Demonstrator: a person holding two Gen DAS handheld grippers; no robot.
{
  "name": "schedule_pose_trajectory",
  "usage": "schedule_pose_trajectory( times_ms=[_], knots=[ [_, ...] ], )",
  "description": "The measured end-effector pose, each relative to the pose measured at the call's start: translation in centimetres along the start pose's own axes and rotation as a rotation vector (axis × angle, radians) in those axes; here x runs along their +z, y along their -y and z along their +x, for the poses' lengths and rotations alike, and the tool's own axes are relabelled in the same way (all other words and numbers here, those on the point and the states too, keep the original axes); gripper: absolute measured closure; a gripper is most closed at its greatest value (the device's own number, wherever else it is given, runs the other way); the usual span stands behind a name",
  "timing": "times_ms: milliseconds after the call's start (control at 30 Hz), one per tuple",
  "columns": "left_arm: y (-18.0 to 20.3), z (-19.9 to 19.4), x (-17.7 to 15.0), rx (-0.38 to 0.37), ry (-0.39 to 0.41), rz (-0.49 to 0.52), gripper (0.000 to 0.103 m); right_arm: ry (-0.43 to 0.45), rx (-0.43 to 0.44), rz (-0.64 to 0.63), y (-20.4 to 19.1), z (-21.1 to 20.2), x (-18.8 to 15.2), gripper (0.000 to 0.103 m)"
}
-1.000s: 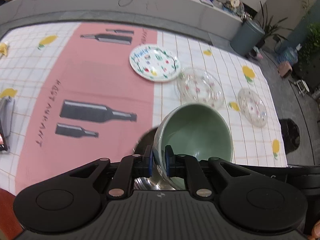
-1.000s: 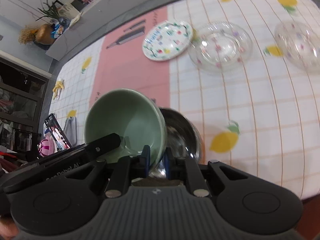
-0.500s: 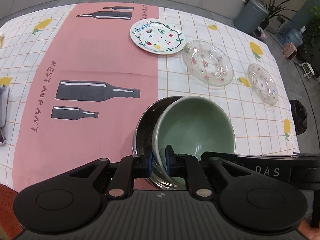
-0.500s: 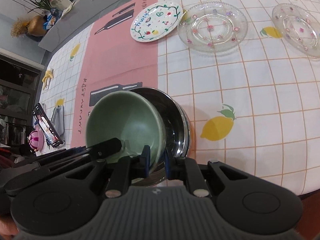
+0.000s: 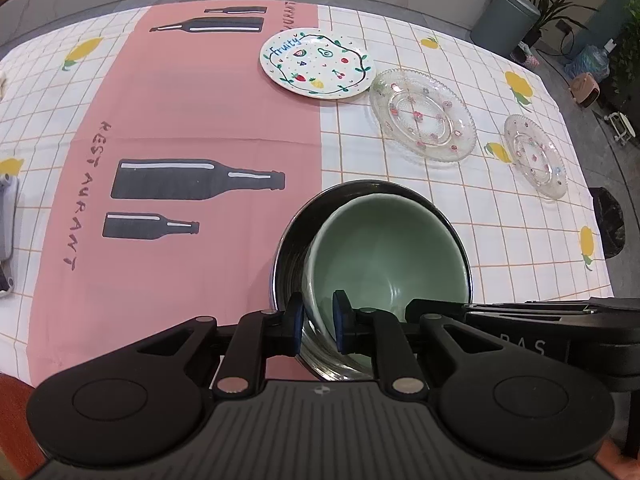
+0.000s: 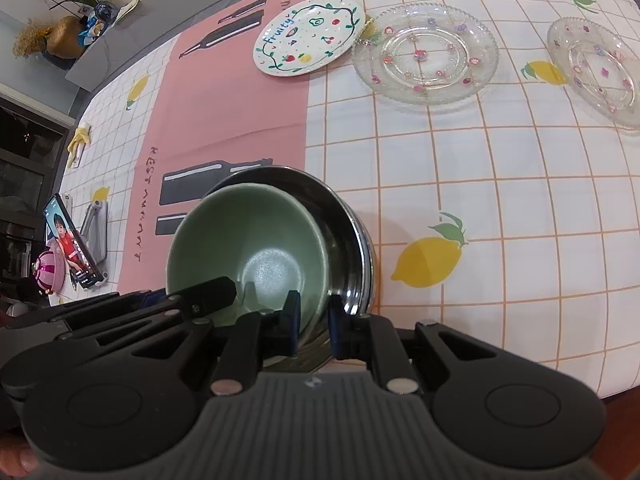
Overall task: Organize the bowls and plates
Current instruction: 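Lower the green bowl into the steel bowl and open both grippers, then close both grippers on the rim of the nested bowl stack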
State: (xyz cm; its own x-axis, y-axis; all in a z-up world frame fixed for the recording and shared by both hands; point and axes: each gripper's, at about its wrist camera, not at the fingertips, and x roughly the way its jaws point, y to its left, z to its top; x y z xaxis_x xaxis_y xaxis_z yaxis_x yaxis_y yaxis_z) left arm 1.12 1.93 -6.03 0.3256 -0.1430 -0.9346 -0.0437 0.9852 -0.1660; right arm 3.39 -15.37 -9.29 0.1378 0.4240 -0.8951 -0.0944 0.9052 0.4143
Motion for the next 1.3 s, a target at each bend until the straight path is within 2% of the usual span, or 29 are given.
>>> schedule_pose_trajectory(
  times_ms=[233, 400, 533, 733, 967, 1133, 1167, 1200, 1233, 1267, 1300],
  knots=[
    [0.0, -0.4, 0.2, 0.008, 0.022, 0.013, 0.086, 0.021, -0.025, -0.020, -0.3, 0.1, 0.2, 0.088],
    [0.0, -0.9, 0.3, 0.011, 0.043, 0.021, 0.086, 0.017, -0.008, -0.020, -0.2, -0.1, 0.2, 0.083],
    [0.0, -1.7, 0.5, 0.017, 0.085, 0.031, 0.086, 0.020, -0.005, -0.036, -0.4, -0.5, 0.2, 0.079],
    [-0.1, -2.3, 0.7, 0.017, 0.108, 0.025, 0.086, 0.070, -0.024, -0.077, -1.0, -1.9, 0.1, 0.073],
    [0.4, -3.1, 0.8, -0.009, 0.139, 0.046, 0.085, 0.102, 0.017, -0.077, -0.8, -3.4, 0.1, 0.071],
    [0.4, -3.9, 0.9, -0.019, 0.182, 0.057, 0.070, 0.132, 0.030, -0.083, -0.6, -4.5, 0.0, 0.061],
    [0.3, -4.0, 0.9, -0.019, 0.193, 0.056, 0.060, 0.137, 0.030, -0.081, -0.4, -4.6, 0.0, 0.059],
    [0.0, -4.1, 0.8, -0.022, 0.205, 0.051, 0.046, 0.142, 0.030, -0.076, -0.3, -4.6, 0.0, 0.053],
    [-0.3, -4.1, 0.8, -0.023, 0.219, 0.044, 0.040, 0.147, 0.031, -0.069, 0.0, -4.6, 0.0, 0.046],
    [-0.7, -4.1, 0.7, -0.026, 0.232, 0.033, 0.035, 0.149, 0.033, -0.060, 0.3, -4.6, 0.0, 0.044],
    [-1.0, -3.9, 0.6, -0.024, 0.241, 0.017, 0.033, 0.147, 0.034, -0.048, 0.6, -4.4, 0.0, 0.039]
  ],
)
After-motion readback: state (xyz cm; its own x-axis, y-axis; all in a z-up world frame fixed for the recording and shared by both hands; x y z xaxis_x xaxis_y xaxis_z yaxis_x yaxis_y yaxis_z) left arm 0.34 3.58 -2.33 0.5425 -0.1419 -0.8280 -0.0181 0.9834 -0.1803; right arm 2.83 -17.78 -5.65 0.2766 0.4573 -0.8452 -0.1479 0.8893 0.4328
